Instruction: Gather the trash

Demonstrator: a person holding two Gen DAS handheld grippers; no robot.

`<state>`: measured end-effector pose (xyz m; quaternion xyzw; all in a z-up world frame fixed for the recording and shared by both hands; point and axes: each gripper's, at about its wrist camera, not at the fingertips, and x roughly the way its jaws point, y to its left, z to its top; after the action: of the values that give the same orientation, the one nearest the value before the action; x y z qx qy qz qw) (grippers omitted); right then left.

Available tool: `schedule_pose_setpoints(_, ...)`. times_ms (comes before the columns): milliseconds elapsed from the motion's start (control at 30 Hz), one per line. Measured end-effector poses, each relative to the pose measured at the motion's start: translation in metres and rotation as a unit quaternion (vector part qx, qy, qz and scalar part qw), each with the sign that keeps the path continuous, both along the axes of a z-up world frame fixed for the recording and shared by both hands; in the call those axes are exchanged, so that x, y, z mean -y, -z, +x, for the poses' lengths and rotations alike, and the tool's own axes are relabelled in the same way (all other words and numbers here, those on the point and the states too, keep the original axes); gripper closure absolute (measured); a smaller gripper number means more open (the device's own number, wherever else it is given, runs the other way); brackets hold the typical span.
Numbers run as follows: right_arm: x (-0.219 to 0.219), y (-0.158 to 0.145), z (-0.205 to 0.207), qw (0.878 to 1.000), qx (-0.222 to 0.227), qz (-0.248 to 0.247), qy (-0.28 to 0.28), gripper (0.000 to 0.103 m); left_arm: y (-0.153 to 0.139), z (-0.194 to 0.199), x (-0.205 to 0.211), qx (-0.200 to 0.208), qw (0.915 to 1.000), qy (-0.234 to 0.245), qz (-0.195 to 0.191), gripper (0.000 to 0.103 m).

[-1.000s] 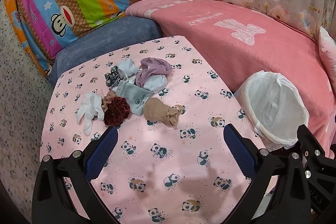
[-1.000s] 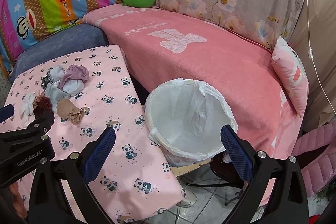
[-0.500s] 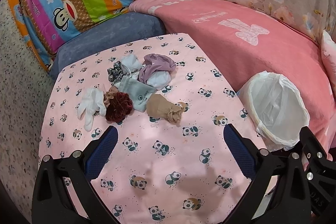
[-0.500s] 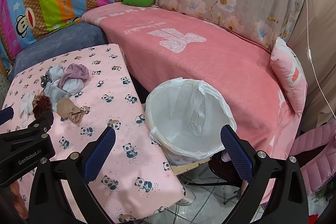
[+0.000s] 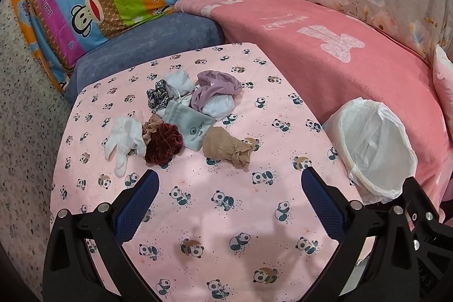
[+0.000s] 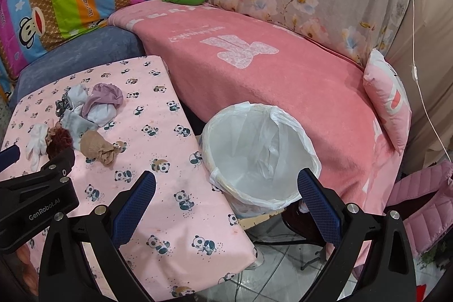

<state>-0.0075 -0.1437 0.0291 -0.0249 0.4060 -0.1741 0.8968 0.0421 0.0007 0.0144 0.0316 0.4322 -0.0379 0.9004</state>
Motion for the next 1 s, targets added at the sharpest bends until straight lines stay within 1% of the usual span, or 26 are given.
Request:
schedule_pose_setpoints(400, -0.008, -0.003, 0.0, 1.0, -0.012, -0.015, 0.022, 0.005, 0.002, 0.006, -0.003, -0.008, 0.9998, 0.014, -0.013, 0.007)
schedule_pose_setpoints(633, -0.002, 0.0, 0.001, 0.999, -0.015, -0.01, 0.031, 0.005, 0.0, 0.009, 0.005, -0.002, 0.9996, 0.028, -0.007, 0.007)
schedule_pose_setpoints(833, 0.01, 0.004, 0.006, 1.0, -0.015, -0.004, 0.023, 0.005, 0.001, 0.011, 0.018, 0.0, 0.9996, 0.03, 0.0, 0.007)
schedule_pose_setpoints(1000, 0.018, 0.003, 0.011, 1.0, -0.009, -0.002, 0.008, 0.005, 0.0, 0.013, 0.024, 0.002, 0.9998, 0.02, 0.0, 0.007)
